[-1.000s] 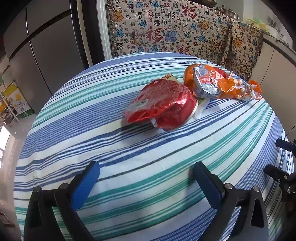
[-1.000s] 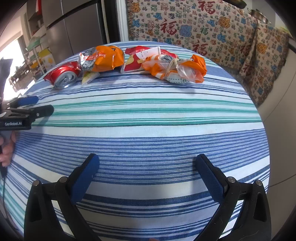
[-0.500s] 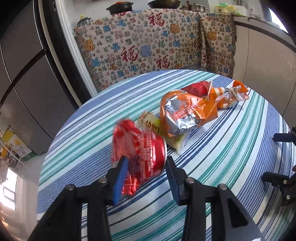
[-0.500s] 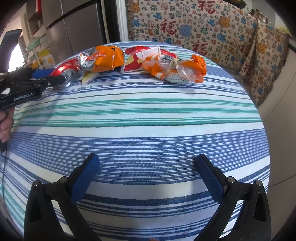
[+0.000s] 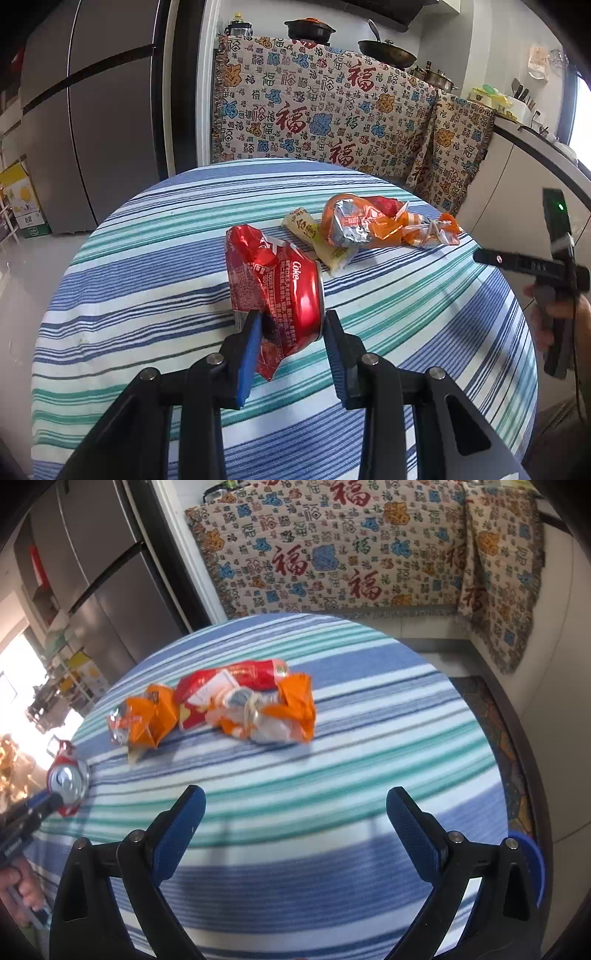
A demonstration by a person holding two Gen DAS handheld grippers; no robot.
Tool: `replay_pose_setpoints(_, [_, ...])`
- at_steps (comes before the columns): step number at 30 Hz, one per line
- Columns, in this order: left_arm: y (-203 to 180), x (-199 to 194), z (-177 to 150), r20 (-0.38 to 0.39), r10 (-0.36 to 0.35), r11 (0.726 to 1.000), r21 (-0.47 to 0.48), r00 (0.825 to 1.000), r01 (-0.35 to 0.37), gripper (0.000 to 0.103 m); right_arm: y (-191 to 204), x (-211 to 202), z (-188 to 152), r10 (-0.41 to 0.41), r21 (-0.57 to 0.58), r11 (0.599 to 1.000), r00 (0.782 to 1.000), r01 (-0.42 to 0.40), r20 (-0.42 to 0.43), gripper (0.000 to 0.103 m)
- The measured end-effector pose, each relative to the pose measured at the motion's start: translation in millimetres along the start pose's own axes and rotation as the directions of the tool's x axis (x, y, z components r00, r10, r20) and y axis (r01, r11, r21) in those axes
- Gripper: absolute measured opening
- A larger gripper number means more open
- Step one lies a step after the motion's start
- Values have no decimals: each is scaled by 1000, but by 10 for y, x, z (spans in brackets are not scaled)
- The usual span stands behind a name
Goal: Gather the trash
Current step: 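Grasp the red soda can with the left gripper and lift it, then grasp the orange-white wrapped snack with the right gripper and lift it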
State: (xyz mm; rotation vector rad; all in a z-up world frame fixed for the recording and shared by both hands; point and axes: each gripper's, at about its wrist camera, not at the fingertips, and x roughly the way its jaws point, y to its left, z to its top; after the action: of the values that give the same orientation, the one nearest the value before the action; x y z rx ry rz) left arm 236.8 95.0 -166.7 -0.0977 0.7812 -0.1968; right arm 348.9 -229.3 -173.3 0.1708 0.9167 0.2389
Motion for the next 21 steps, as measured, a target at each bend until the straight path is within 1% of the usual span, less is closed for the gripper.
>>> replay_pose_setpoints(1, [-21, -17, -19, -2, -6, 1000, -5, 1000, 6, 34, 15, 63, 128, 12, -2, 1000, 1000, -12, -8, 98])
replay_pose_setpoints(3, [-56, -44, -35, 0, -9, 1000, -5, 1000, 9, 34, 29, 174, 339, 5, 13, 1000, 1000, -5, -8, 98])
replay_pose_setpoints(4, [-72, -50, -42, 1, -6, 1000, -2, 1000, 6, 34, 30, 236, 421, 22, 34, 999, 1000, -21, -13, 95])
replay_pose_setpoints(5, [-83, -57, -50, 0, -2, 1000, -1, 1000, 2, 34, 21, 312, 474, 51, 55, 997, 998, -49, -33, 89])
replay_pose_setpoints(6, [-85, -53, -59, -2, -2, 1000, -3, 1000, 2, 34, 19, 396, 512, 85, 77, 994, 995, -80, -61, 63])
replay_pose_setpoints(7, [-82, -55, -69, -6, -4, 1000, -8, 1000, 4, 34, 27, 459, 523, 102, 92, 991, 990, -94, -92, 38])
replay_pose_setpoints(8, [-76, -60, -81, -7, -4, 1000, -12, 1000, 4, 34, 54, 470, 507, 98, 97, 991, 989, -87, -109, 39])
replay_pose_setpoints(10, [-59, -87, -105, -3, -3, 1000, -19, 1000, 3, 34, 154, 384, 418, 99, 93, 992, 988, -88, -118, 36])
replay_pose_setpoints(12, [-58, -114, -140, -1, -2, 1000, -22, 1000, 2, 34, 315, 253, 247, 83, 52, 996, 987, -77, -138, 36])
replay_pose_setpoints(14, [-65, -138, -169, 2, -10, 1000, -25, 1000, 10, 34, 480, 106, 7, 93, 15, 996, 984, -91, -154, 36])
replay_pose_setpoints(16, [-77, -160, -200, 3, -19, 1000, -24, 1000, 19, 34, 616, -6, -244, 104, -18, 994, 977, -109, -185, 40])
replay_pose_setpoints(21, [-58, -207, -263, 5, -28, 999, -33, 1000, 28, 34, 819, -177, -735, 134, -89, 983, 952, -164, -275, 41])
